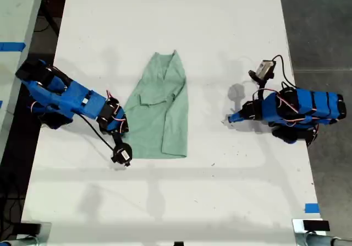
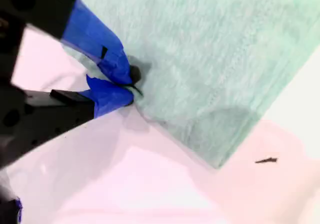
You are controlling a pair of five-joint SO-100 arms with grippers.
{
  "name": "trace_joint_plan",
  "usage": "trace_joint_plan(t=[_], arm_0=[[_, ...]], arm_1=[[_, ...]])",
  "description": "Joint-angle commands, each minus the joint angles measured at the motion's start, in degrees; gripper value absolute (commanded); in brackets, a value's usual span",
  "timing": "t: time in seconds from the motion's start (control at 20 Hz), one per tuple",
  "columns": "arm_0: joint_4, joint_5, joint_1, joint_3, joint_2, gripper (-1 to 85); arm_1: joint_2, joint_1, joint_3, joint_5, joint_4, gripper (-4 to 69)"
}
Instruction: Fold t shirt
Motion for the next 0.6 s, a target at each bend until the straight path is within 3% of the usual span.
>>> trace_joint_plan(t=[0.0,0.15,0.3,0.55], arm_0=[[7.56,0.88,-1.14,-3.43,1.67,0.0],[21.71,4.75,-2.46,-15.47,3.34,0.0],[23.55,16.17,-5.71,-23.38,4.66,0.0],[23.64,29.18,-11.43,-38.23,-2.99,0.0]], arm_1=[[0.44,0.44,3.34,-0.26,0.09,6.7],[0.44,0.44,3.34,-0.26,0.09,6.7],[0.44,0.44,3.34,-0.26,0.09,6.7],[0.44,0.44,3.34,-0.26,0.09,6.7]])
